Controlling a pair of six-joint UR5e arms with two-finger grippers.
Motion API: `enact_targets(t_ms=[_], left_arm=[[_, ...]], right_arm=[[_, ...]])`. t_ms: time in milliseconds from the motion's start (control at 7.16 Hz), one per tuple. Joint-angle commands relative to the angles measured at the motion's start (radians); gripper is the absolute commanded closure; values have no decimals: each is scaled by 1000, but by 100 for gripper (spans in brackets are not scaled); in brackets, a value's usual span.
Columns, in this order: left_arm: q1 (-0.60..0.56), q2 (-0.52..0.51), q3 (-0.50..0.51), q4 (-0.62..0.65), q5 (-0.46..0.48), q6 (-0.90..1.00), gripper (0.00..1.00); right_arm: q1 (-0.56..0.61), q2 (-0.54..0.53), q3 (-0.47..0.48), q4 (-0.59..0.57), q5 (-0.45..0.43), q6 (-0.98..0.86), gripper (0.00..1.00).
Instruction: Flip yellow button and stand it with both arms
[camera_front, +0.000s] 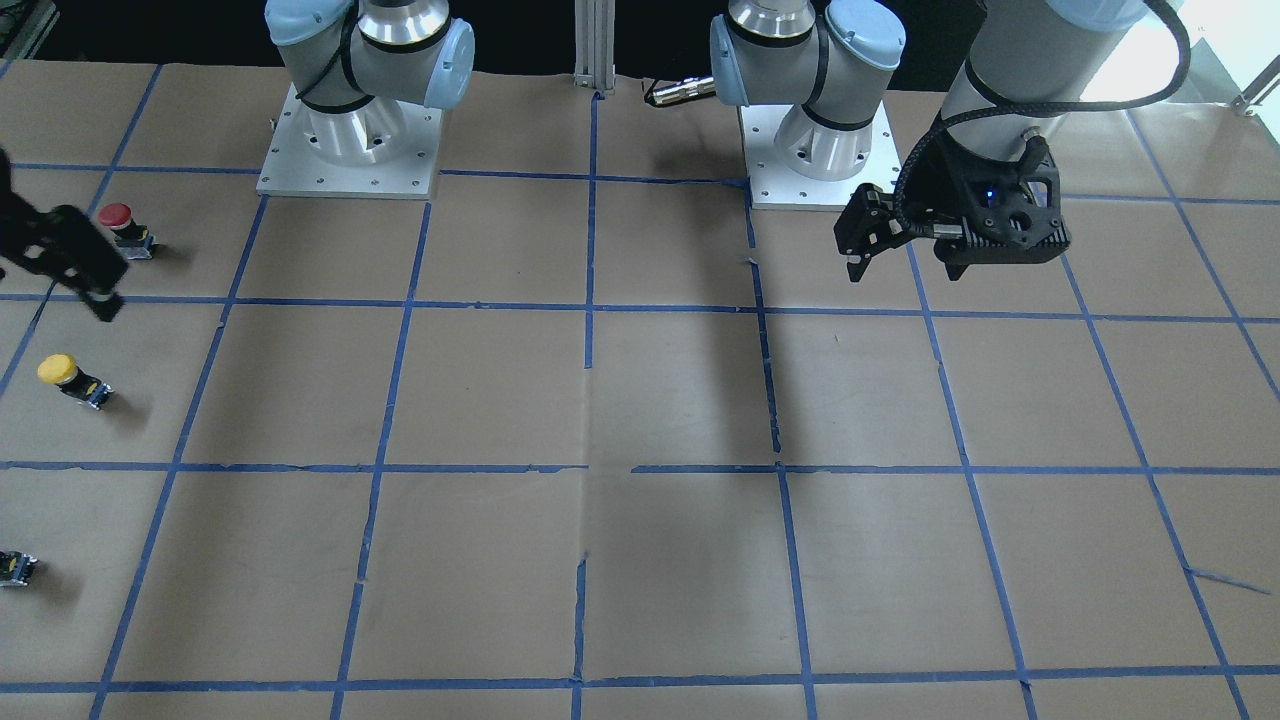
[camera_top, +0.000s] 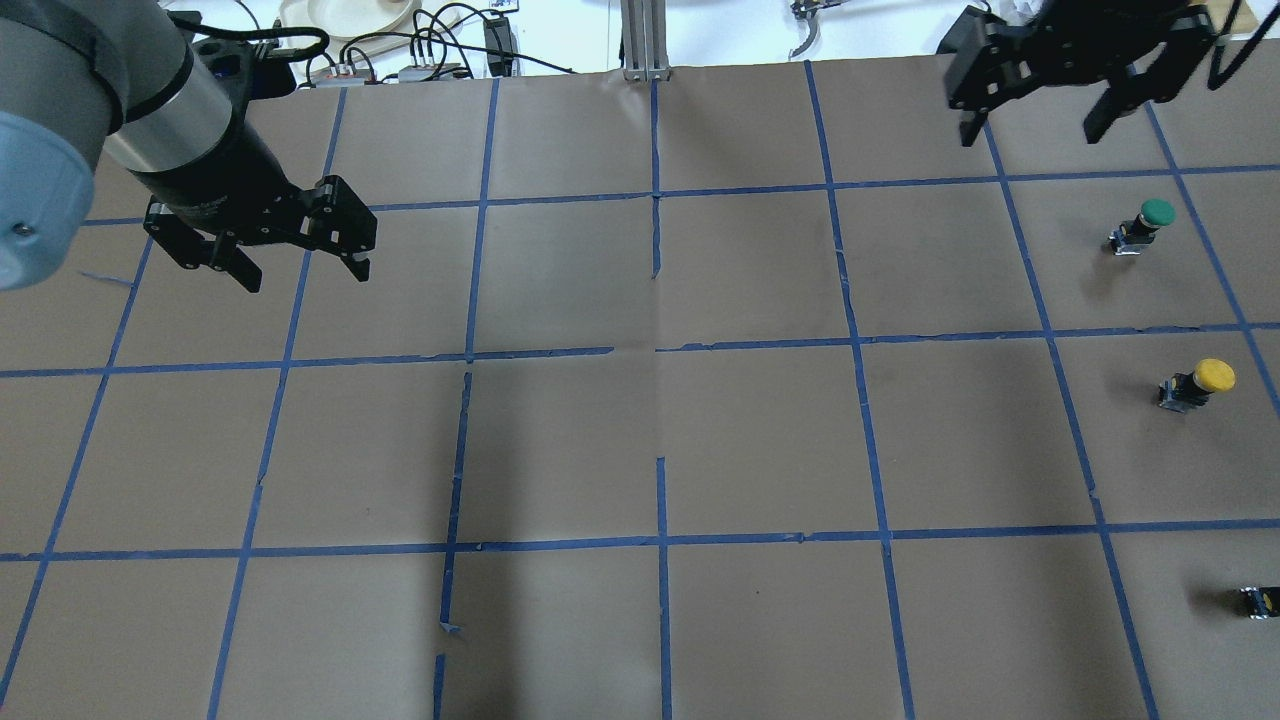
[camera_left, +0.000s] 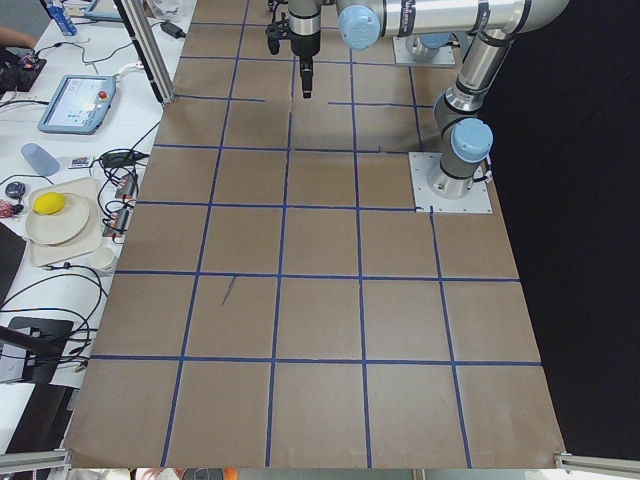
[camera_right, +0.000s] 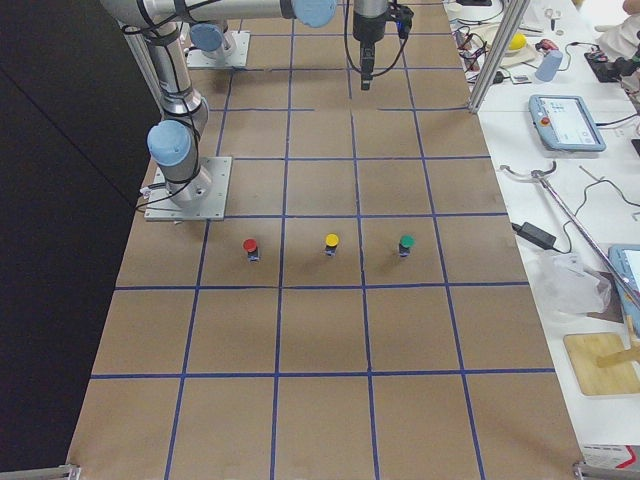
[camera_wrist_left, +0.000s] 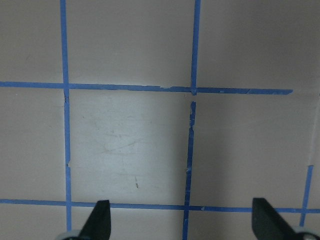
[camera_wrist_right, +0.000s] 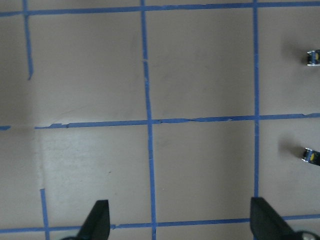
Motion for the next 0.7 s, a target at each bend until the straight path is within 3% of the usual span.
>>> enact_targets(t_ms=[0, 279, 559], left_arm=[[1, 4, 2, -3, -5, -22, 0], [1, 2, 2, 0, 46, 9, 0], [1, 1, 3, 2, 39, 7, 0]], right_arm=[[80, 6, 9, 15, 41, -4, 2], [77, 9, 16, 24, 44, 9, 4], [79, 12, 17, 32, 33, 8, 1]])
